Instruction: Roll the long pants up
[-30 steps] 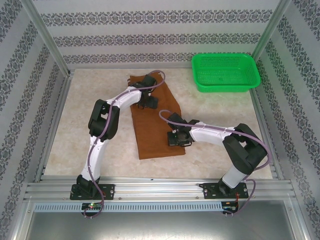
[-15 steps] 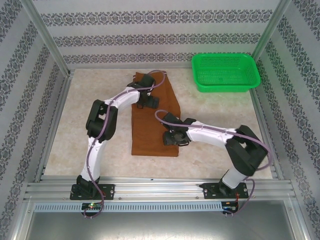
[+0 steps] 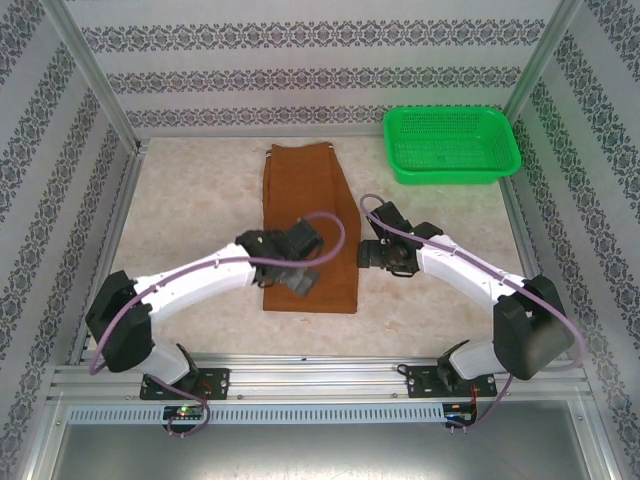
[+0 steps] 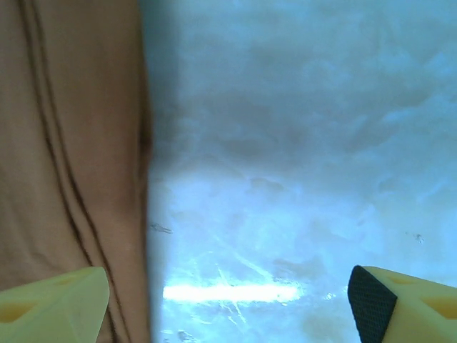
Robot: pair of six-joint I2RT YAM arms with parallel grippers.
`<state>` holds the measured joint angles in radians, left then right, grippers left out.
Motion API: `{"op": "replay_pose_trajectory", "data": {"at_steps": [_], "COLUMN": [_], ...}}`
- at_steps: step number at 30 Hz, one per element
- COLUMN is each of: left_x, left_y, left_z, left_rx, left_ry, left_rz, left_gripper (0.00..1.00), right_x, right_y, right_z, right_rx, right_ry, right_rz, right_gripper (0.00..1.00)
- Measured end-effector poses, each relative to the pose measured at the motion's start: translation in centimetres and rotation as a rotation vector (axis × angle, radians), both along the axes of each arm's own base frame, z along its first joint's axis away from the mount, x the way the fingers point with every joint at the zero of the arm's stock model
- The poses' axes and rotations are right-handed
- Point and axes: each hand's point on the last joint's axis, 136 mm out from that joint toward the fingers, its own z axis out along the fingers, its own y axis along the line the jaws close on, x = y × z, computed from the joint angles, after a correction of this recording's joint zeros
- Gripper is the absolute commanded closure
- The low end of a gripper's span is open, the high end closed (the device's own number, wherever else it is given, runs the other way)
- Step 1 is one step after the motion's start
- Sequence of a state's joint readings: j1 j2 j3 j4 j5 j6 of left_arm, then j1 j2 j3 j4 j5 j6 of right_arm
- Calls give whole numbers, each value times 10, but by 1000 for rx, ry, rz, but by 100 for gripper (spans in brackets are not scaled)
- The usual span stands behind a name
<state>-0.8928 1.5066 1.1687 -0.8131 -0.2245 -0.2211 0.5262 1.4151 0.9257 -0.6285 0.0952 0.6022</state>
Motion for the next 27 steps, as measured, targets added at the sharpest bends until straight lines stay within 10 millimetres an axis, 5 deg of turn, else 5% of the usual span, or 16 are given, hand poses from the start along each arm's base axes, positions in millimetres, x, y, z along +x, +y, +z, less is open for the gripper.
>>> {"op": "replay_pose_trajectory", "data": {"at_steps": [6, 11, 17, 27], "left_x": [-59, -77, -73, -50], "left_y": [0, 6, 2, 1], "left_z": [-7, -25, -51, -63], "left_rx": [117, 172, 286, 319], "left_ry": [110, 198, 242, 132], "left_rz": [-147, -226, -343, -440], "left_gripper": [0, 1, 3, 7], "right_x": [-3, -11, -14, -7], "right_y": [9, 9, 9, 0], "right_z": [-4, -13, -12, -10], "right_rx": [56, 74, 96, 108], "right_ry": [10, 29, 15, -4], "right_rz": [18, 14, 4, -34], "right_gripper": [12, 12, 12, 12]}}
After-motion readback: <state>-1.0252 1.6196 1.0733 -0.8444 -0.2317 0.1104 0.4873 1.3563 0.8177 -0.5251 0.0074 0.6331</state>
